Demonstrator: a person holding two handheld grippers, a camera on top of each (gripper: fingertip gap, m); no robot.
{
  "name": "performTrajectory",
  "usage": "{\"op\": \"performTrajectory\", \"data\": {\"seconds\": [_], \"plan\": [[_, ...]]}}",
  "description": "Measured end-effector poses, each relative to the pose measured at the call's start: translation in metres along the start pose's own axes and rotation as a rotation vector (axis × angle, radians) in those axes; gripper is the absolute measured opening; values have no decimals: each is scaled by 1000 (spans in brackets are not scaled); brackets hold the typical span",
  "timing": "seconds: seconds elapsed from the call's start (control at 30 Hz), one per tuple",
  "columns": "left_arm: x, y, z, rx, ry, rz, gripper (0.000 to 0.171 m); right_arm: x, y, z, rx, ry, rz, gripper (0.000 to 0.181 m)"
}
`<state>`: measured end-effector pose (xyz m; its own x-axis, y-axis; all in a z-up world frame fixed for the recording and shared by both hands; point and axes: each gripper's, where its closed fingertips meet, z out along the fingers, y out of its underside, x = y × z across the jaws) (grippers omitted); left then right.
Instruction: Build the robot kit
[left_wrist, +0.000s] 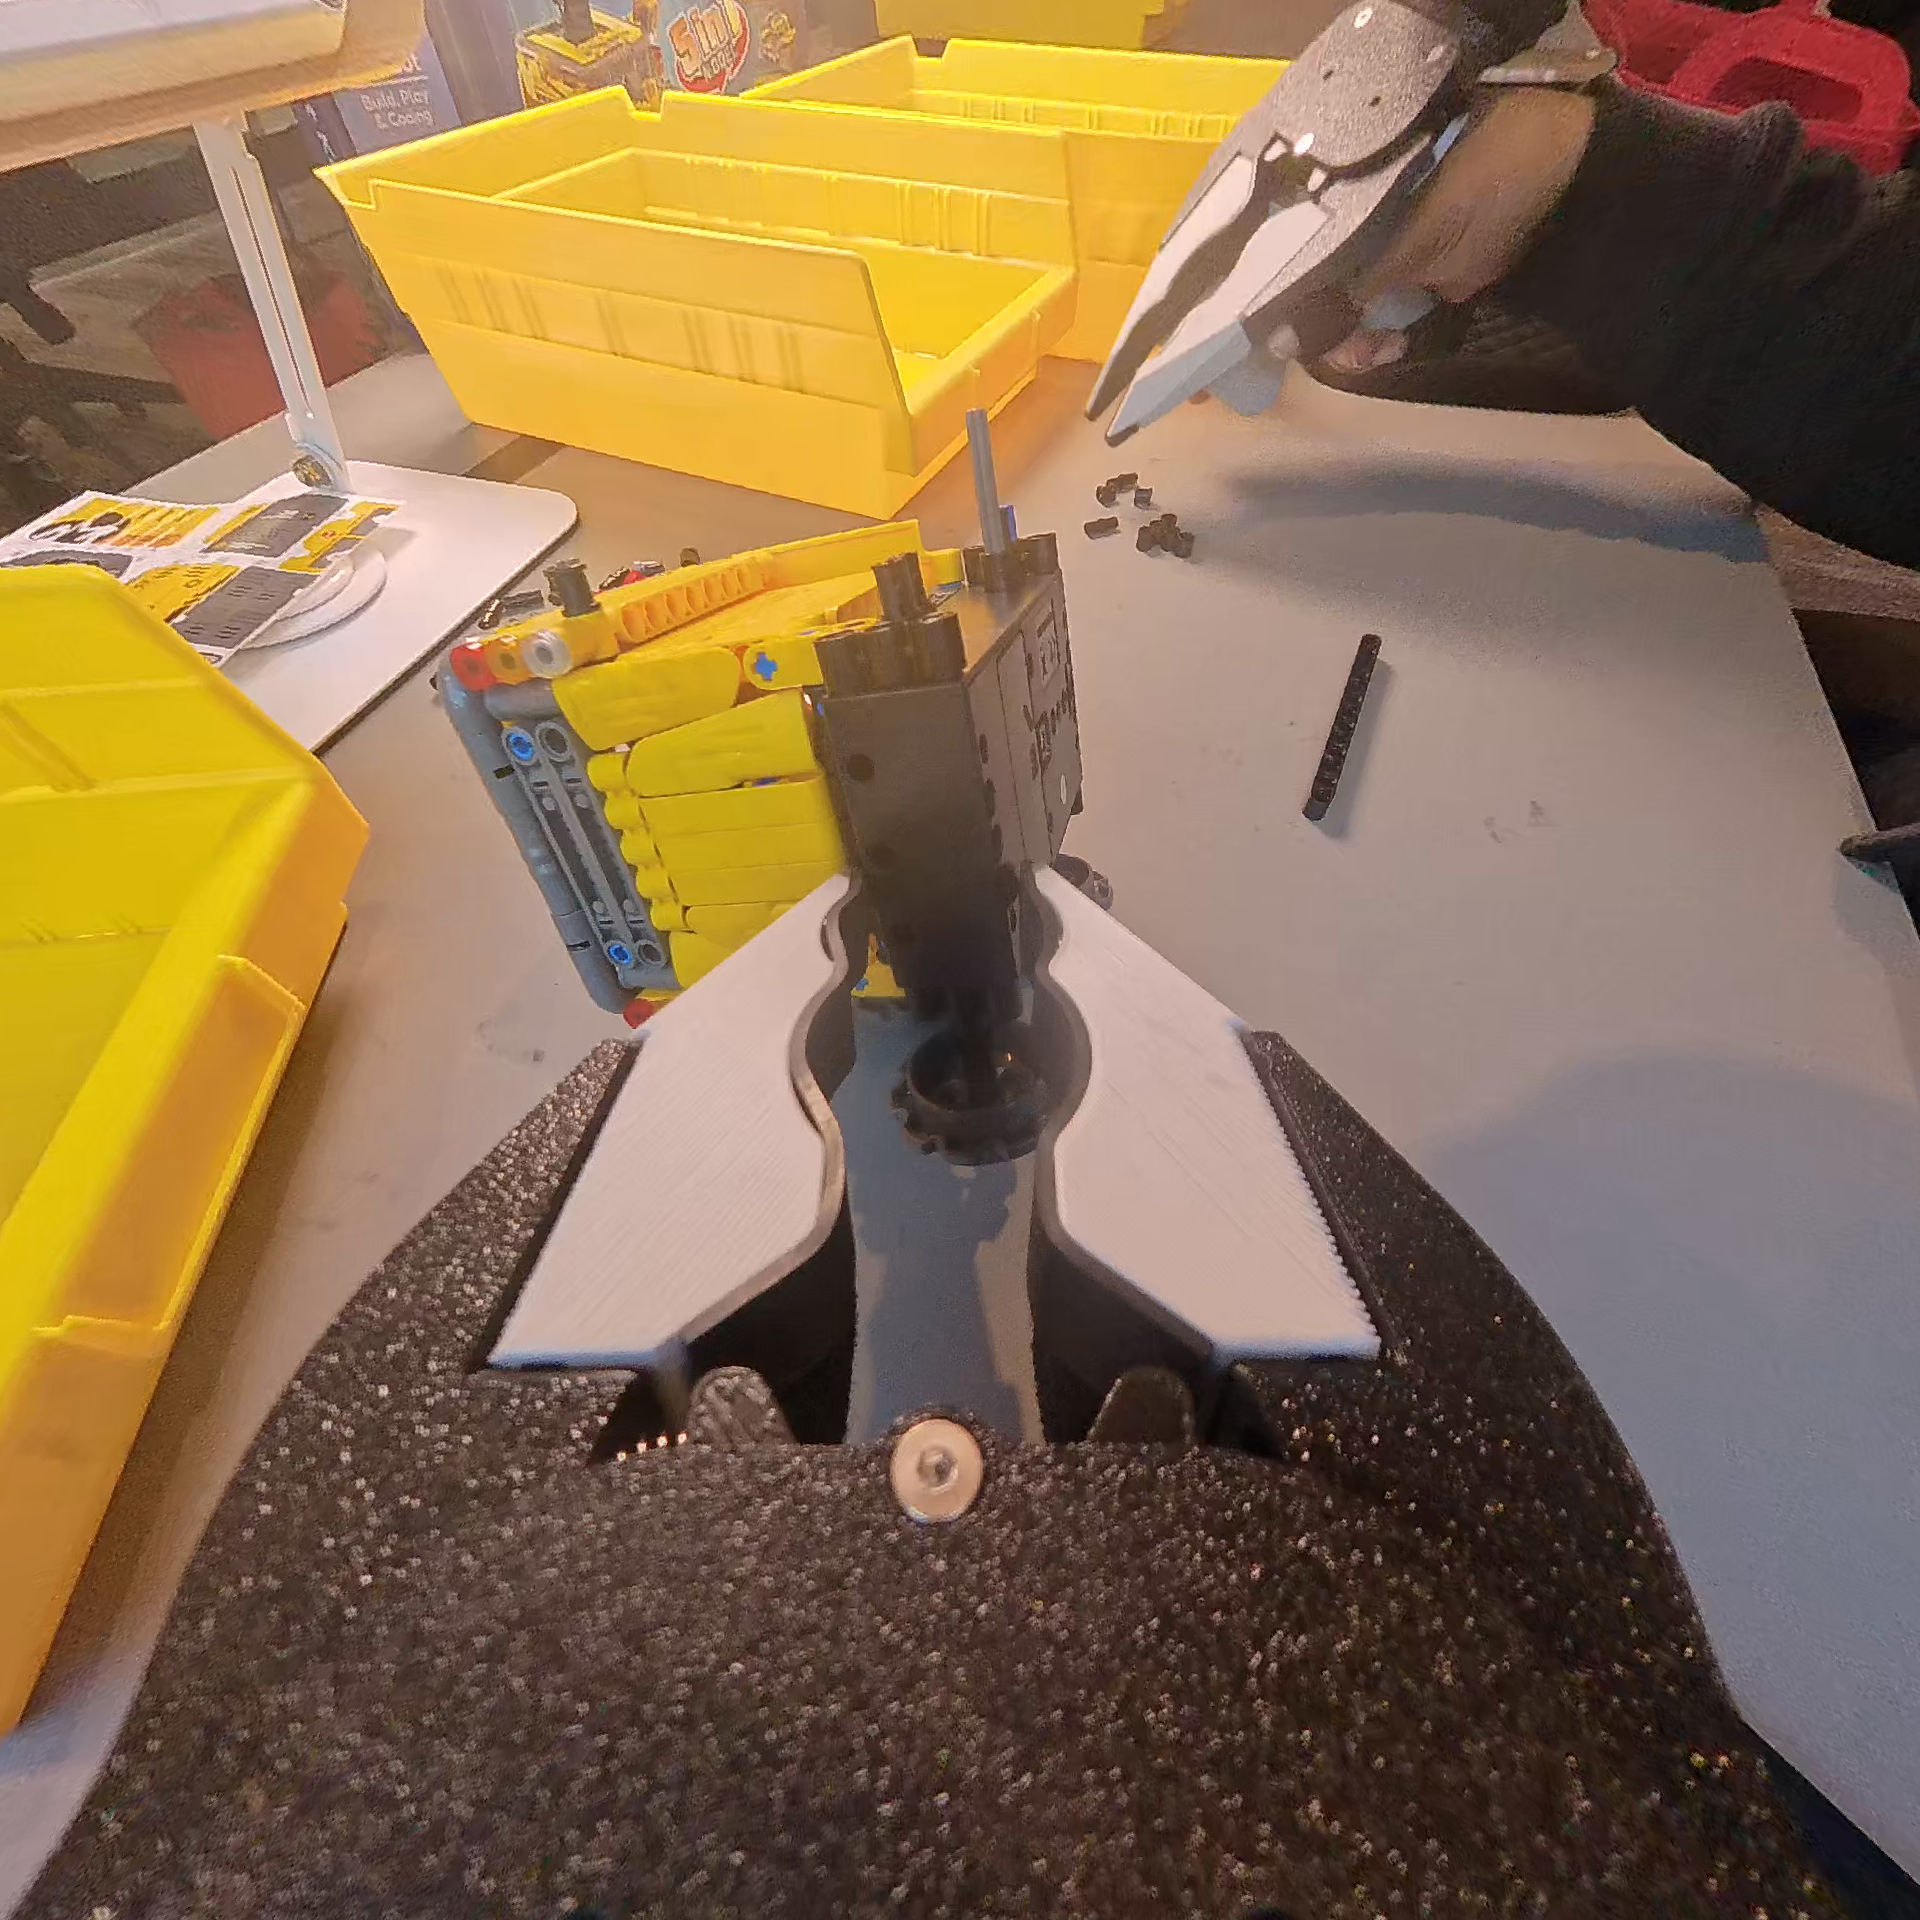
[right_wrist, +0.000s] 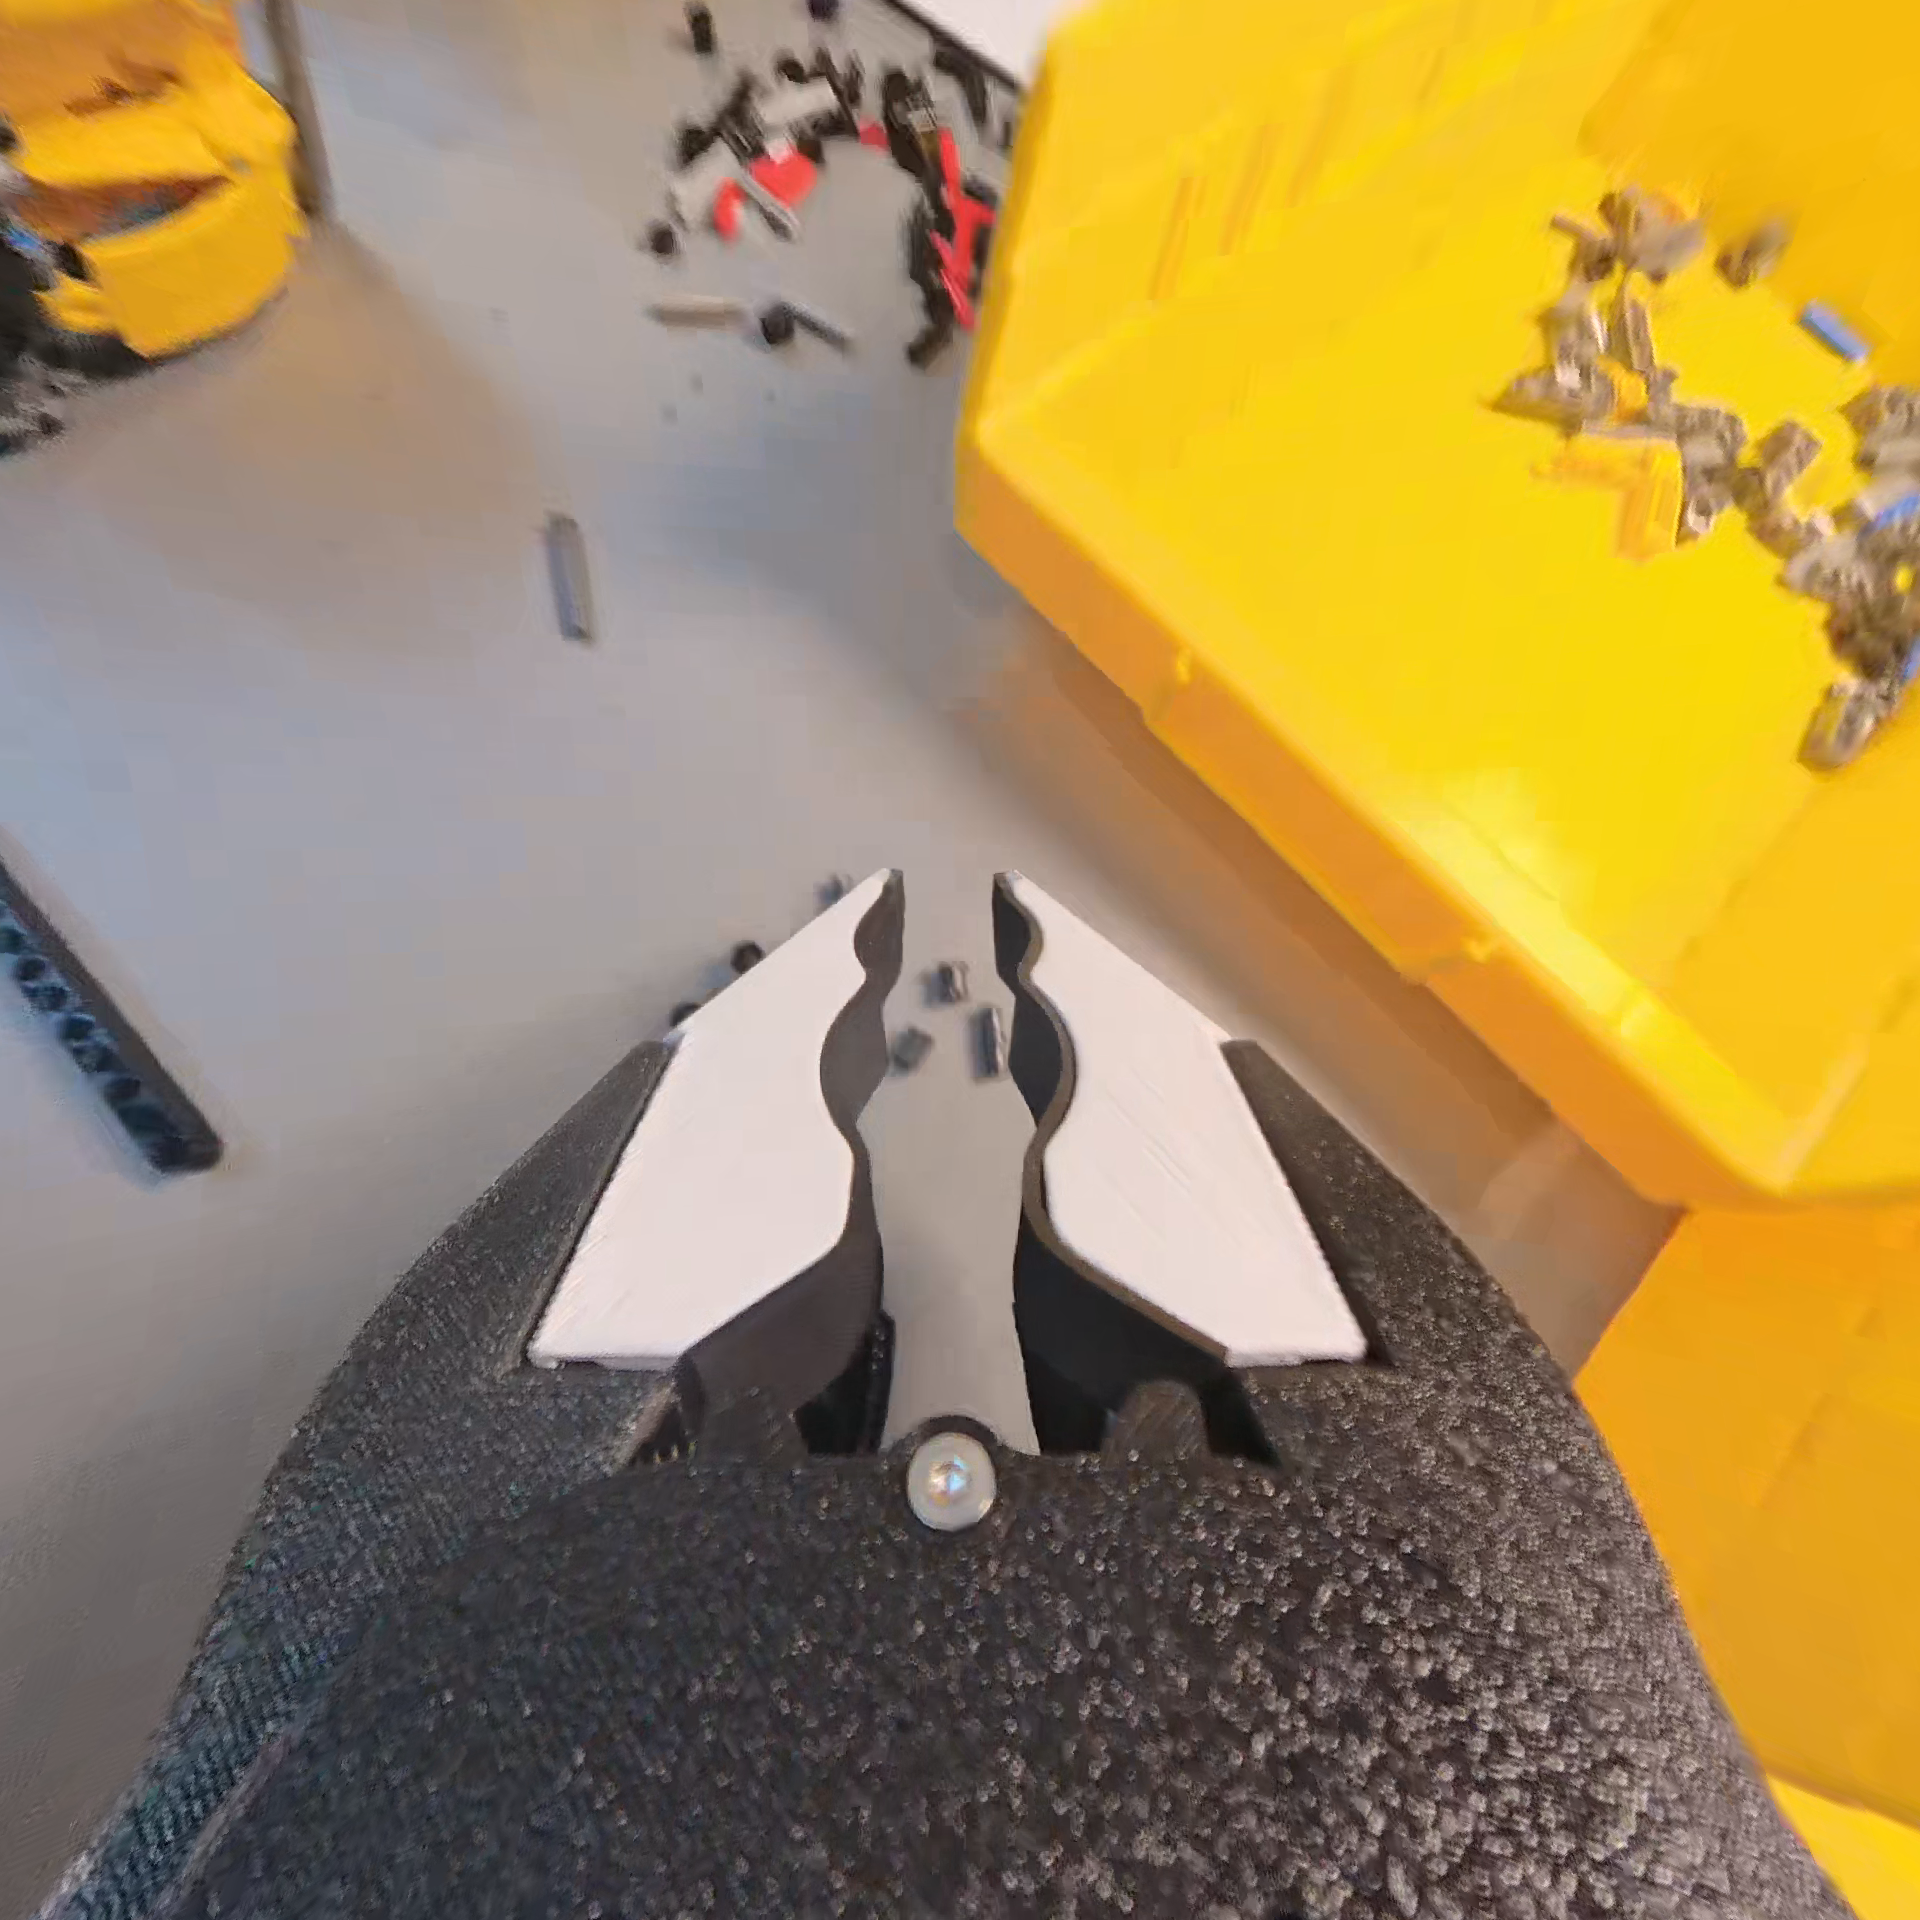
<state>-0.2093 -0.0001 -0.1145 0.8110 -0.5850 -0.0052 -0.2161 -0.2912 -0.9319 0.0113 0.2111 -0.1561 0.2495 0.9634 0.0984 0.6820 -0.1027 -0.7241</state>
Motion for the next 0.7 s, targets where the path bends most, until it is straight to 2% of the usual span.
{"op": "performTrajectory", "data": {"seconds": [0.07,0.13,0.27,0.4,0.5,0.57,0.63,0.7], "plan": [[0,0,0,-1,0,1,26,-26,-26,6,71,-81,-51,17],[0,0,0,-2,-1,2,26,-56,-38,24,63,-174,-108,17],[0,0,0,-1,1,1,26,-88,-39,65,-51,-242,-189,14],[0,1,-1,-1,3,-1,26,-96,-39,79,-125,-274,-210,5],[0,1,-1,-1,4,-2,26,-88,-39,75,-138,-241,-255,4],[0,1,-1,-2,4,-2,26,-71,-45,58,-79,-200,-206,4],[0,1,0,-2,4,-1,26,-38,-45,31,-22,-121,-112,4],[0,1,0,-2,4,-1,26,-2,-24,6,-41,-21,-38,4]]}}
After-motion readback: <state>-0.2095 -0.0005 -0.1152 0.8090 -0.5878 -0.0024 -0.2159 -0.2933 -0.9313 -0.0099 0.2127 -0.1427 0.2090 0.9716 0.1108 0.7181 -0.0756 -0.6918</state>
